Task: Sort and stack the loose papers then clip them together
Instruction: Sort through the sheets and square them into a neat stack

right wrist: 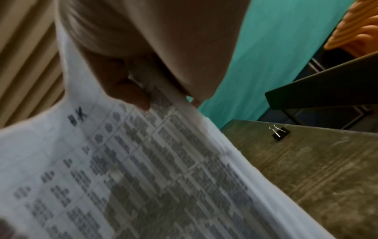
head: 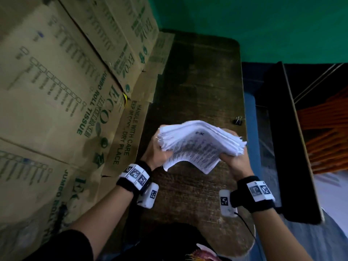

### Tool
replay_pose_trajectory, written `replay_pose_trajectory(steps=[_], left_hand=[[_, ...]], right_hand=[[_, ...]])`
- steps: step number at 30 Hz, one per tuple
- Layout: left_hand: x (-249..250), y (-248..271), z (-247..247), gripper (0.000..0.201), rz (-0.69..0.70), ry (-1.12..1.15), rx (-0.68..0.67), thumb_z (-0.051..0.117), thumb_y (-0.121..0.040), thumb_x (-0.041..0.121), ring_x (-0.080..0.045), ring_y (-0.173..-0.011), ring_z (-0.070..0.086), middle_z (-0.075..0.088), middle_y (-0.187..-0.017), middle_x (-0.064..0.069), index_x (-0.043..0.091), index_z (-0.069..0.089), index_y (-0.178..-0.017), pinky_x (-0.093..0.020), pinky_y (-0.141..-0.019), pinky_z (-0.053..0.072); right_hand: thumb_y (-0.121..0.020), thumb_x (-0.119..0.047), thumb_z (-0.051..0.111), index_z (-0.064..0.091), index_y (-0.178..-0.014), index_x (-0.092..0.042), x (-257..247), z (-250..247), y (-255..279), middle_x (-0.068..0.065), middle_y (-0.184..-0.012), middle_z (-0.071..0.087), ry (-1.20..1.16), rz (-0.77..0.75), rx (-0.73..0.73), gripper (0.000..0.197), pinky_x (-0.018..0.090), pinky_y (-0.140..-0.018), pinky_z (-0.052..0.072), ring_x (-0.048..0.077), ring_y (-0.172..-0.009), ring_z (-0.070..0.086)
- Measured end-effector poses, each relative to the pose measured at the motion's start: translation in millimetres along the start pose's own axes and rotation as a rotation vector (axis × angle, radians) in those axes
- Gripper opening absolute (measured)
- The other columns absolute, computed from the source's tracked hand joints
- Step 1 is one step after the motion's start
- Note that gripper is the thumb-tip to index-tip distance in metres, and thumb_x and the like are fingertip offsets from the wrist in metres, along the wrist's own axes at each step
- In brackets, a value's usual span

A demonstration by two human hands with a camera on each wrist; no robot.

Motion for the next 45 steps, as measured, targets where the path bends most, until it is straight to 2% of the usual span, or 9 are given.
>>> replay_pose_trajectory(steps=[6, 11, 17, 22, 25, 28, 37, 40, 45], left_hand=[[-6.5, -12.2, -4.3, 0.027, -0.031, 0.055, 0.083, 0.064, -0.07, 0.007, 0.017, -0.083, 0.058, 0.06, -0.094, 0.018, 0.015, 0.06, -0.095, -0.013, -0.068, 0.049], [-0.7, -23.9, 1.6, 0.038, -0.114, 0.181, 0.29, 0.068, -0.076, -0.009, 0.008, -0.072, 0.064, 0.067, -0.078, 0.014, 0.028, 0.062, -0.077, -0.01, -0.065, 0.049], [7.7, -22.2, -1.8, 0.028, -0.031, 0.238, 0.373, 0.07, -0.079, -0.005, 0.015, -0.084, 0.062, 0.067, -0.093, 0.013, 0.017, 0.064, -0.096, -0.004, -0.075, 0.046], [-37.2, -17.7, 11.5, 0.028, -0.171, 0.098, 0.265, 0.064, -0.085, 0.01, -0.014, -0.102, 0.064, 0.066, -0.107, -0.002, 0.005, 0.059, -0.112, -0.024, -0.088, 0.052], [-40.5, -19.7, 9.1, 0.043, -0.208, 0.147, 0.204, 0.065, -0.079, 0.027, -0.002, -0.102, 0.062, 0.065, -0.106, 0.016, 0.011, 0.051, -0.116, -0.029, -0.09, 0.051], [-36.6, -26.1, 6.2, 0.053, -0.146, 0.221, 0.151, 0.071, -0.075, 0.028, -0.015, -0.107, 0.064, 0.066, -0.112, 0.002, 0.008, 0.05, -0.12, -0.036, -0.091, 0.053], [-27.2, -43.0, 2.3, 0.04, -0.03, 0.214, 0.059, 0.064, -0.083, 0.002, -0.008, -0.11, 0.061, 0.061, -0.118, -0.011, -0.004, 0.052, -0.121, -0.019, -0.09, 0.049], [-60.6, -38.9, 7.1, 0.046, -0.26, 0.103, -0.038, 0.07, -0.078, -0.003, -0.01, -0.1, 0.06, 0.062, -0.109, -0.001, 0.002, 0.054, -0.12, -0.023, -0.088, 0.05], [-166.0, 5.4, 27.3, 0.045, -0.62, -0.111, -0.136, 0.077, -0.07, 0.021, -0.019, -0.099, 0.064, 0.067, -0.099, -0.001, 0.009, 0.063, -0.111, -0.027, -0.08, 0.052]], right_hand=[[-0.07, 0.016, 0.071, 0.059, -0.11, -0.021, 20.6, -6.8, -7.8, 0.005, -0.116, 0.061, 0.084, 0.102, 0.051, 0.056, 0.044, -0.1, 0.046, 0.017, -0.107, 0.058], [-0.077, 0.011, 0.07, 0.068, -0.085, -0.01, 10.1, 2.3, -19.7, -0.017, -0.074, 0.073, -0.055, 0.122, 0.299, 0.023, 0.02, -0.065, 0.053, -0.005, -0.071, 0.064], [-0.078, 0.012, 0.069, 0.066, -0.1, 0.005, -6.3, -7.2, -13.3, -0.025, -0.078, 0.071, -0.064, 0.01, 0.414, 0.024, 0.01, -0.068, 0.05, -0.011, -0.076, 0.064], [-0.078, 0.012, 0.068, 0.064, -0.106, -0.011, 14.3, 2.9, -6.1, -0.018, -0.096, 0.071, 0.09, 0.109, 0.203, 0.037, 0.004, -0.077, 0.046, -0.016, -0.089, 0.061], [-0.074, 0.007, 0.074, 0.065, -0.106, -0.014, -18.6, -3.2, -14.2, -0.008, -0.098, 0.071, 0.032, 0.041, 0.162, 0.04, 0.016, -0.077, 0.051, 0.002, -0.091, 0.066], [-0.072, 0.005, 0.077, 0.059, -0.116, -0.021, -67.0, -5.9, -32.1, -0.004, -0.1, 0.067, 0.243, -0.053, 0.041, 0.054, 0.016, -0.075, 0.051, 0.005, -0.089, 0.064], [-0.088, -0.029, 0.06, 0.047, -0.129, -0.032, -106.1, 70.3, -82.6, -0.005, -0.106, 0.069, 1.323, -0.236, -0.349, 0.043, 0.031, -0.062, 0.035, 0.025, -0.094, 0.066], [-0.086, -0.026, 0.059, 0.057, -0.097, -0.03, -102.8, 72.5, -90.4, -0.004, -0.084, 0.07, 1.356, -0.271, -0.28, 0.012, 0.029, -0.057, 0.032, 0.028, -0.08, 0.067], [-0.06, -0.011, 0.077, 0.067, -0.082, -0.034, -97.0, 65.1, -94.6, -0.013, -0.069, 0.07, 1.286, -0.265, -0.248, 0.033, 0.023, -0.049, 0.027, 0.022, -0.061, 0.067]])
Point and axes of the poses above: each hand's wrist, its own y-axis away from the middle knuckle, its own z-axis out of the palm, x = y × z, the point moved 6 cm from there along -y, towards the middle knuckle
